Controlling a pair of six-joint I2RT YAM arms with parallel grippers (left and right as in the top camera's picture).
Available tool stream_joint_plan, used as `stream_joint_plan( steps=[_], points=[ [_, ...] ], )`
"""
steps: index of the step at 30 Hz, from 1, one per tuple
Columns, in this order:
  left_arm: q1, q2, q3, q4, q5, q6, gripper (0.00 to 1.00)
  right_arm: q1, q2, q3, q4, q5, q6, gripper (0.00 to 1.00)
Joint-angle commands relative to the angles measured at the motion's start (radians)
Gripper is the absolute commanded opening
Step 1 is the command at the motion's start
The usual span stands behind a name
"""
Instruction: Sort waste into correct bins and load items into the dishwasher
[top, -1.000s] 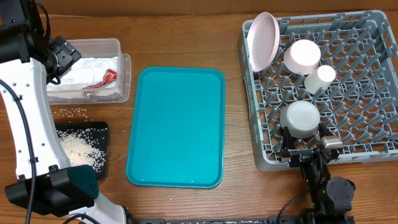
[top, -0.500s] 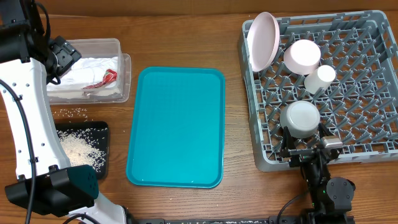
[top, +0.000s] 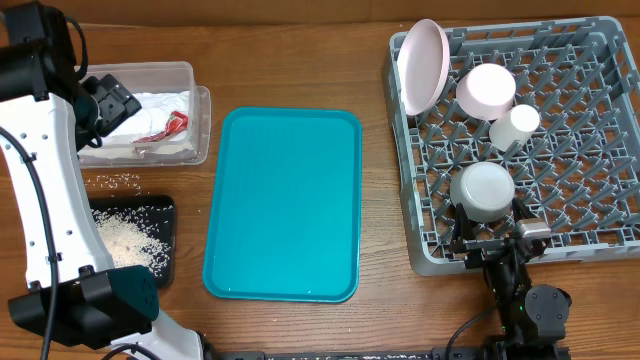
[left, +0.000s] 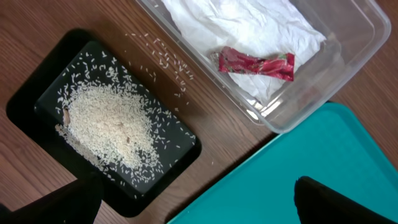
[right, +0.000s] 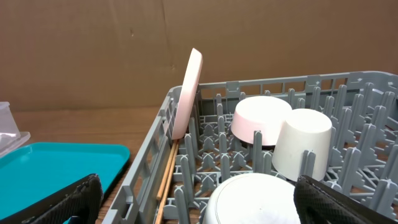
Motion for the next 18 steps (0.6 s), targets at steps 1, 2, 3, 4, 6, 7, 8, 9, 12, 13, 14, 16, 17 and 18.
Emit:
stream_joint_plan(
  steps=[1, 2, 3, 4, 6, 7, 8, 9, 12, 13, 14, 16, 17, 18],
  points=[
    [-0.035, -0.099, -0.083, 0.039, -0.001, 0.025, 1.0, -0.001, -0.009, -0.01, 0.003, 0.013, 0.0, 1.0],
    [-0.045, -0.128, -0.12, 0.065, -0.012, 0.026, 1.0, -0.001, -0.009, -0.01, 0.003, 0.013, 0.0, 1.0],
    [-0.056, -0.167, -0.171, 0.099, -0.022, 0.029, 1.0, -0.001, -0.009, -0.01, 0.003, 0.013, 0.0, 1.0],
    [-0.064, -0.201, -0.217, 0.13, -0.026, 0.039, 1.0, -0.001, -0.009, -0.01, 0.003, 0.013, 0.0, 1.0],
    [-0.077, -0.276, -0.326, 0.198, -0.026, 0.068, 1.0, -0.001, -0.009, -0.01, 0.003, 0.013, 0.0, 1.0],
    [-0.086, -0.322, -0.393, 0.238, -0.027, 0.08, 1.0, -0.001, -0.009, -0.01, 0.003, 0.013, 0.0, 1.0],
    [-0.092, -0.361, -0.451, 0.275, -0.027, 0.093, 1.0, -0.001, -0.009, -0.01, 0.003, 0.013, 0.0, 1.0],
    [-0.099, -0.399, -0.51, 0.318, -0.027, 0.106, 1.0, -0.001, -0.009, -0.01, 0.003, 0.013, 0.0, 1.0],
    [-0.122, -0.512, -0.697, 0.472, -0.027, 0.162, 1.0, -0.001, -0.009, -0.01, 0.003, 0.013, 0.0, 1.0],
    [-0.13, -0.552, -0.767, 0.531, -0.027, 0.188, 1.0, -0.001, -0.009, -0.01, 0.003, 0.013, 0.0, 1.0],
    [-0.136, -0.591, -0.834, 0.586, -0.027, 0.212, 1.0, -0.001, -0.009, -0.01, 0.003, 0.013, 0.0, 1.0],
    [-0.145, -0.663, -0.959, 0.684, -0.024, 0.24, 1.0, -0.001, -0.009, -0.01, 0.003, 0.013, 0.0, 1.0],
    [-0.15, -0.707, -1.035, 0.746, -0.024, 0.245, 1.0, -0.001, -0.009, -0.01, 0.003, 0.013, 0.0, 1.0],
    [-0.153, -0.737, -1.089, 0.793, -0.023, 0.245, 1.0, -0.001, -0.009, -0.01, 0.003, 0.013, 0.0, 1.0]
  ],
)
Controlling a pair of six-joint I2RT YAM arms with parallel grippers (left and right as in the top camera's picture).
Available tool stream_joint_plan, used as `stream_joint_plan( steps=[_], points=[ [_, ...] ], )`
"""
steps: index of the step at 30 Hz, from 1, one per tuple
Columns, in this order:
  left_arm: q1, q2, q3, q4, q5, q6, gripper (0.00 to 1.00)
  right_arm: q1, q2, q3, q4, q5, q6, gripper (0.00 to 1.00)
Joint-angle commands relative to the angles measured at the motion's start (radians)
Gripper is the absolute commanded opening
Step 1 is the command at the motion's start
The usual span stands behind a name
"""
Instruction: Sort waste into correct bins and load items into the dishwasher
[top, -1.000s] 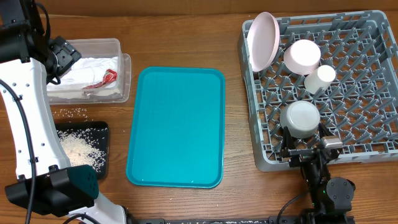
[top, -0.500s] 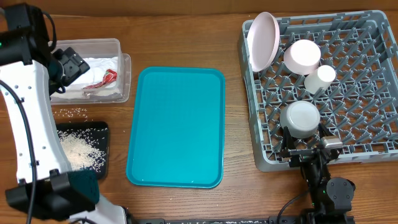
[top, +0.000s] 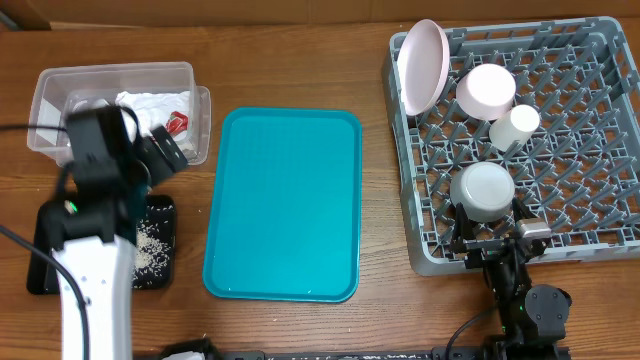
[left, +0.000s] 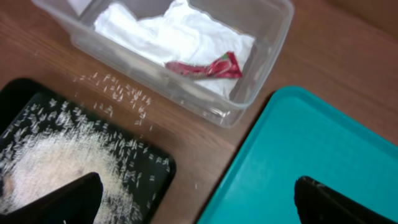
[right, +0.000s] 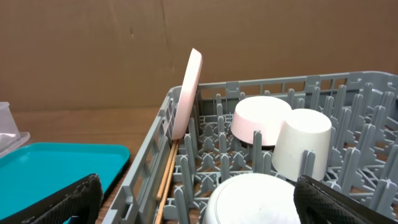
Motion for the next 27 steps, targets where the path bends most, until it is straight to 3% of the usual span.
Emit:
stream_joint_plan(
  steps=[1, 7, 19, 27],
  points=[
    [-0.019, -0.134, -0.23, 0.145, -0.002, 0.071, 1.0, -0.001, -0.008, -0.01, 0.003, 0.013, 0.0, 1.0],
    [-0.019, -0.319, -0.557, 0.413, 0.023, 0.052, 1.0, -0.001, -0.008, -0.01, 0.003, 0.013, -0.001, 1.0],
    [-0.019, -0.509, -0.869, 0.471, 0.025, 0.027, 1.0, -0.001, -0.008, -0.01, 0.003, 0.013, 0.0, 1.0],
    [-0.019, -0.684, -0.991, 0.644, 0.141, 0.188, 1.0, -0.001, -0.008, -0.01, 0.003, 0.013, 0.0, 1.0]
  ],
)
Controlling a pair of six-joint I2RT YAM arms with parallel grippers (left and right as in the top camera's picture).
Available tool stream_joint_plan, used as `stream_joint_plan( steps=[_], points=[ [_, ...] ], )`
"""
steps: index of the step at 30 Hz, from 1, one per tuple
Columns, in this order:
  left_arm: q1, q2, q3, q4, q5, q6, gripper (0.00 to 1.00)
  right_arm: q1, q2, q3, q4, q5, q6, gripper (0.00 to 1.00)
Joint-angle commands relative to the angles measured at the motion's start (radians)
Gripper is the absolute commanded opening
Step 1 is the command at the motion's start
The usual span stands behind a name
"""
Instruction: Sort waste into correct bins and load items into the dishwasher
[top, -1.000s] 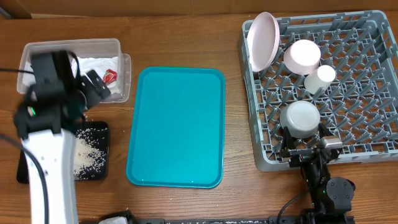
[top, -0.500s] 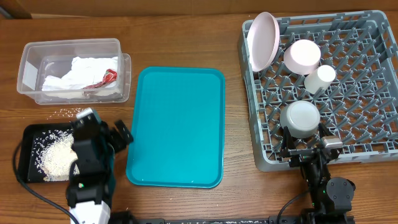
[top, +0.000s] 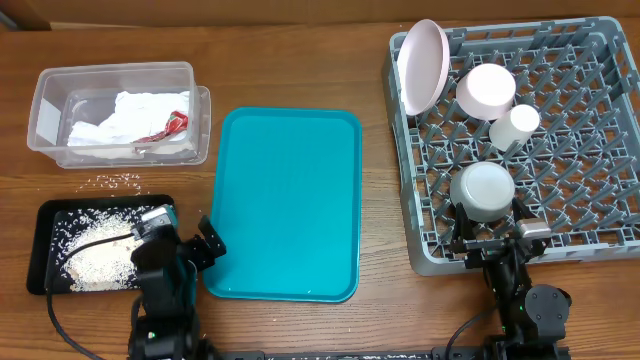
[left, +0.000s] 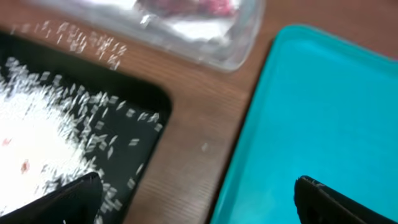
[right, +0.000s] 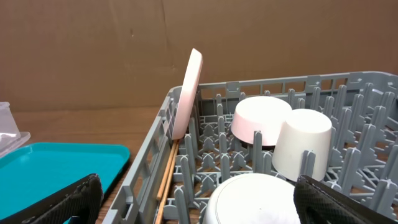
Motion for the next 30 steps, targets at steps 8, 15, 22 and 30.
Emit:
stream_joint_plan(
  steps=[8, 15, 22, 30],
  points=[
    [-0.014, -0.252, -0.195, 0.163, 0.108, 0.071, 1.0, -0.001, -0.008, -0.01, 0.003, 0.013, 0.0, 1.0],
    [-0.109, -0.319, -0.195, 0.16, 0.045, 0.108, 1.0, -0.001, -0.008, -0.01, 0.003, 0.013, 0.0, 1.0],
    [-0.178, -0.384, -0.195, 0.159, 0.051, 0.192, 1.0, -0.001, -0.008, -0.01, 0.003, 0.013, 0.0, 1.0],
    [-0.173, -0.551, -0.195, 0.158, 0.116, 0.24, 1.0, -0.001, -0.008, -0.01, 0.003, 0.013, 0.0, 1.0]
  ],
)
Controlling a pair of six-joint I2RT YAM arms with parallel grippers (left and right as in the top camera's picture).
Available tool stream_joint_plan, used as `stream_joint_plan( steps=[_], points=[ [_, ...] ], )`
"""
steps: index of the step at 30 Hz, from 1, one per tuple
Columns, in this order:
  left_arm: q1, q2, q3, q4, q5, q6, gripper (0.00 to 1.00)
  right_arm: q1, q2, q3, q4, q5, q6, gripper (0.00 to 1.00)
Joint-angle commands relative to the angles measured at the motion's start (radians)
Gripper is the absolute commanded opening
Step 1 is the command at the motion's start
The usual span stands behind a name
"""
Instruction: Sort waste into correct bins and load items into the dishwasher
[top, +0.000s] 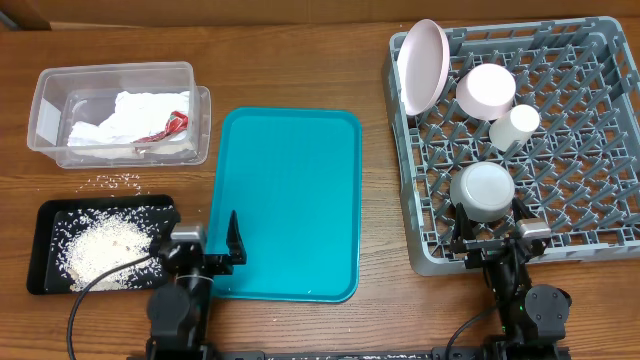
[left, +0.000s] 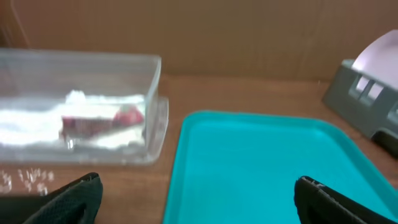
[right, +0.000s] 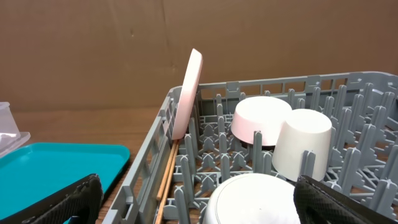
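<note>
The teal tray (top: 285, 200) lies bare in the middle of the table. My left gripper (top: 205, 252) sits low at the tray's front left corner, open and empty (left: 199, 202), looking across the tray (left: 261, 162). A clear bin (top: 50, 100) at the back left holds white paper and a red wrapper (top: 168, 126). The black tray (top: 48, 280) in front of it carries rice. My right gripper (right: 199, 202) rests open at the grey dish rack's (top: 590, 150) front edge, beside a white bowl (top: 482, 190).
The rack also holds a pink plate (top: 422, 65) on edge, a pink bowl (top: 486, 88), a white cup (top: 514, 125) and wooden chopsticks (right: 168, 174) along its left wall. Loose rice grains (top: 118, 181) lie on the wood between bin and black tray.
My left gripper has shifted right from beside the rice tray to the teal tray's front left corner. Its camera now looks level across the table. The right arm has not moved.
My left arm first reached out by the clear bin, open and empty. It then stood over the rice tray, then low at the table's front beside it, and now rests at the teal tray's corner. Nothing was picked up. The right gripper stayed at the rack.
</note>
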Motion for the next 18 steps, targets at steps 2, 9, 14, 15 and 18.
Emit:
stream_joint_plan(
  steps=[2, 9, 14, 15, 18],
  points=[
    [0.001, -0.053, -0.004, 0.001, 0.061, 0.067, 1.0, -0.001, -0.008, -0.01, 0.003, 0.013, 0.0, 1.0],
    [0.026, -0.053, -0.004, 0.002, 0.074, 0.066, 1.0, -0.001, -0.008, -0.01, 0.003, 0.013, 0.0, 1.0],
    [0.046, -0.053, -0.004, 0.002, 0.077, 0.067, 1.0, -0.001, -0.008, -0.01, 0.003, 0.013, 0.0, 1.0],
    [0.046, -0.053, -0.004, 0.002, 0.077, 0.067, 1.0, -0.001, -0.008, -0.01, 0.003, 0.013, 0.0, 1.0],
    [0.045, -0.053, -0.004, 0.002, 0.079, 0.066, 1.0, -0.001, -0.008, -0.01, 0.003, 0.013, 0.0, 1.0]
  ],
)
